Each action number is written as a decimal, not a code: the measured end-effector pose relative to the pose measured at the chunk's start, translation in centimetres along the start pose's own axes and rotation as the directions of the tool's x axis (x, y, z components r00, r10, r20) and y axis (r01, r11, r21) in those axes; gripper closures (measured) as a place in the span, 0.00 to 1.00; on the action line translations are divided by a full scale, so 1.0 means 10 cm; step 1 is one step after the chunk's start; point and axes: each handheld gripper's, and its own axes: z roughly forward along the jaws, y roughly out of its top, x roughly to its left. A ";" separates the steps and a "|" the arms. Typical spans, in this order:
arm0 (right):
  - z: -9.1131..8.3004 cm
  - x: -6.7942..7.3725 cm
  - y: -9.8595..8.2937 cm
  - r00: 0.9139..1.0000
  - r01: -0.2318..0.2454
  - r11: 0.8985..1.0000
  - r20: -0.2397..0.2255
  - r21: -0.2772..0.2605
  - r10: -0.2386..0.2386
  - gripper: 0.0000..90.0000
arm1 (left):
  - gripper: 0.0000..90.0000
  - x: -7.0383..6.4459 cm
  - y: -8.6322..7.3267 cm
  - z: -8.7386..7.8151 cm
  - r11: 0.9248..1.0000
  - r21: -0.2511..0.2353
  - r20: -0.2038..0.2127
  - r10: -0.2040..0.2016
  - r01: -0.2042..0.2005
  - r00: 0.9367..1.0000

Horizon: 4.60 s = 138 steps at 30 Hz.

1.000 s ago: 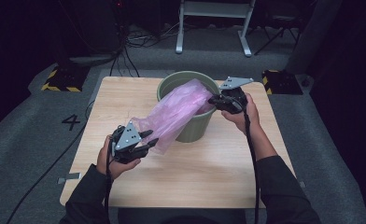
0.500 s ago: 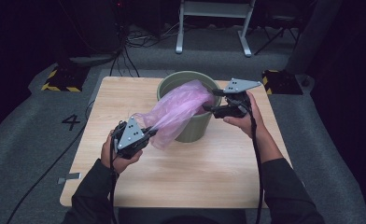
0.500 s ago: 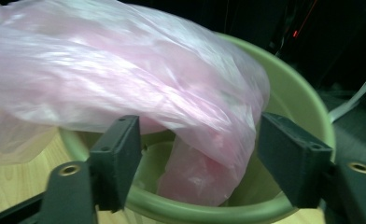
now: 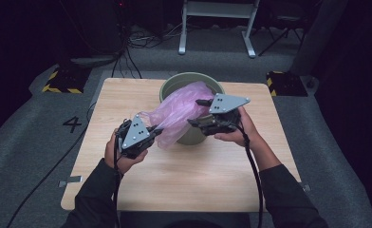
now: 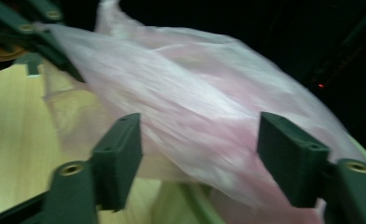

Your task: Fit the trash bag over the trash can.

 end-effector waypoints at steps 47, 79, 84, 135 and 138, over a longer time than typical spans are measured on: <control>-0.27 -0.15 -0.37 0.975 -0.145 0.989 0.167 -0.027 0.147 0.58 | 0.83 -0.21 0.09 0.27 0.998 -0.054 0.009 0.015 -0.014 1.000; -0.42 0.59 -0.37 0.959 -0.196 0.978 0.195 -0.067 0.206 0.85 | 1.00 -0.23 0.16 0.38 0.996 -0.088 0.070 0.012 -0.006 0.998; -0.53 0.45 -0.47 0.937 -0.252 0.963 0.225 -0.094 0.268 0.99 | 1.00 -0.07 0.06 0.27 0.996 -0.080 0.041 -0.027 0.030 0.999; -0.85 0.15 -0.68 0.933 -0.122 0.987 0.329 -0.100 0.149 0.47 | 0.36 0.46 -0.31 0.13 0.985 -0.045 -0.076 -0.170 0.167 0.982; -0.79 0.08 -0.64 0.940 -0.107 0.992 0.316 -0.073 0.125 0.73 | 0.40 0.44 -0.28 0.09 0.987 -0.063 -0.059 -0.151 0.147 0.987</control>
